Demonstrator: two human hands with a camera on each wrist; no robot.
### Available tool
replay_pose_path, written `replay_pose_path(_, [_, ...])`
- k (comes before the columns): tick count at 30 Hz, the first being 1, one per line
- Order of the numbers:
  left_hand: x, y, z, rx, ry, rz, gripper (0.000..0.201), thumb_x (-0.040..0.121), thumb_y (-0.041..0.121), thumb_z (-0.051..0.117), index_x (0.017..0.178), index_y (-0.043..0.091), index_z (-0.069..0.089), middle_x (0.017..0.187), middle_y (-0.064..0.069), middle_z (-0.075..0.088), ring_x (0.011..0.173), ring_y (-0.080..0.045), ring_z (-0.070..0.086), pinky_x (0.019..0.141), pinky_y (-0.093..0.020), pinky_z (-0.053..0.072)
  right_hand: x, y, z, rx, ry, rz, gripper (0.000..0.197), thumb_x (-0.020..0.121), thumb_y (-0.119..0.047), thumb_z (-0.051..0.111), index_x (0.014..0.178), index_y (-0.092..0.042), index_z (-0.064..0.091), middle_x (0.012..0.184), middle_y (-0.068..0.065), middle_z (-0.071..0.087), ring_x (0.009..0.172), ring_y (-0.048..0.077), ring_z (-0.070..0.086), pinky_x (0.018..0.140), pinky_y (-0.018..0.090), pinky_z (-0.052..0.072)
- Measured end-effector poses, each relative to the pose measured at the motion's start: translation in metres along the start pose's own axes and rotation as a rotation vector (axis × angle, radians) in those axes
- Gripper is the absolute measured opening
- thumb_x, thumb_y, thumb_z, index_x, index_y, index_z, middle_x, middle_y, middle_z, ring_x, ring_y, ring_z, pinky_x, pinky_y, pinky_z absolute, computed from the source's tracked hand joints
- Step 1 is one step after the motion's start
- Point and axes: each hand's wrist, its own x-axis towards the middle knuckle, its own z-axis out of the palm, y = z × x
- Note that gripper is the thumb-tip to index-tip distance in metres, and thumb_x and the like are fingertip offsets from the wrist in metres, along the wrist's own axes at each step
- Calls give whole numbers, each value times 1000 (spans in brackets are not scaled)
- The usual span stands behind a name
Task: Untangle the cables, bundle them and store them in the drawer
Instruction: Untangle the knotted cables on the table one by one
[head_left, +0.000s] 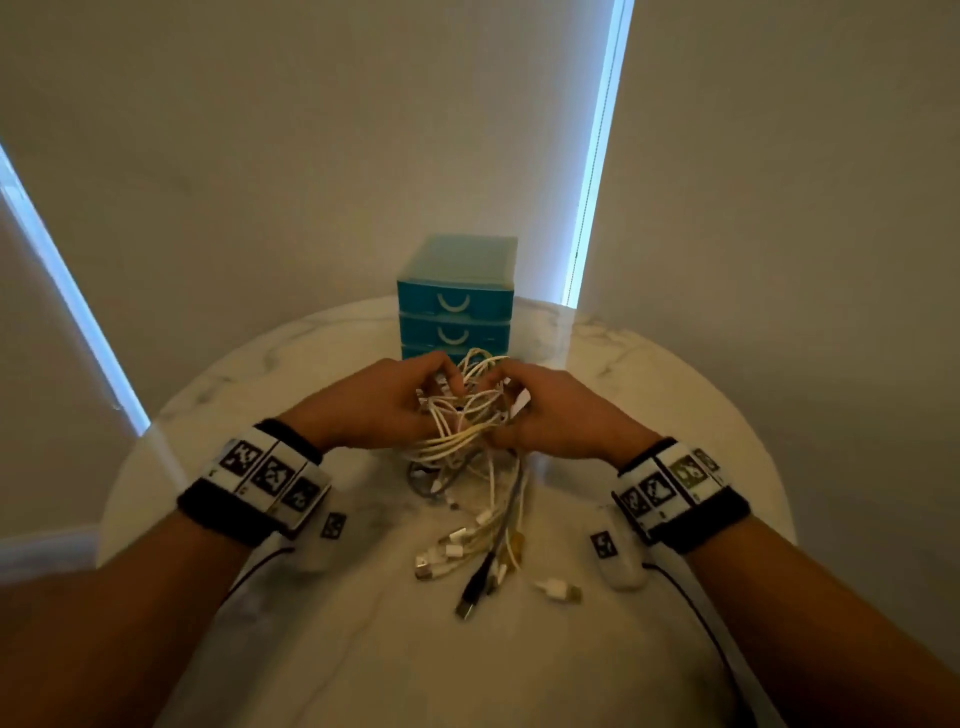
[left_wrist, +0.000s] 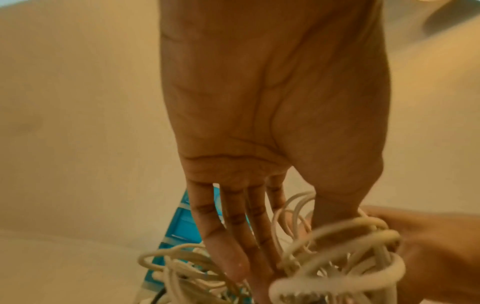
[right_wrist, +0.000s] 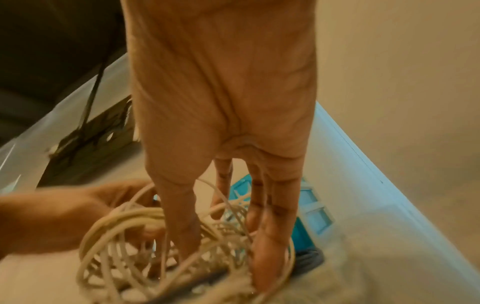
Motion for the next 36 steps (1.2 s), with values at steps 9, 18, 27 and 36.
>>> replay_pose_path(9, [33, -42, -9, -562, 287, -91, 22, 93, 21, 81, 113, 26, 75, 110, -1, 80, 100, -22, 77, 84, -36, 62, 35, 10, 25, 424, 102, 143, 54, 91, -23, 84, 134, -41, 58, 119, 1, 67, 95, 21, 77, 78, 37, 68])
replay_pose_path(18, [47, -41, 25, -720, 315, -85, 16, 98, 22, 77, 114, 23, 75, 110, 2, 80, 92, -18, 80, 72, -25, 63, 42, 11, 1, 552, 324, 102, 45, 84, 1, 72, 116, -30, 78, 117, 2, 73, 97, 21, 74, 82, 30, 64])
replay_pose_path(27, [24, -49, 5, -708, 187, -48, 34, 93, 12, 80, 124, 25, 71, 116, 7, 77, 98, -15, 78, 73, -23, 61, 73, 9, 16, 660, 471, 206, 40, 80, -5, 62, 112, -22, 78, 120, 11, 72, 103, 29, 72, 79, 36, 60])
replay_pose_path(36, [23, -55, 4, -645, 270, -94, 19, 94, 6, 77, 109, 18, 78, 102, 0, 81, 82, -16, 77, 62, -19, 56, 135, -1, -4, 516, 263, 302, 25, 93, -7, 68, 116, 4, 71, 113, 3, 66, 102, 16, 66, 107, 51, 57])
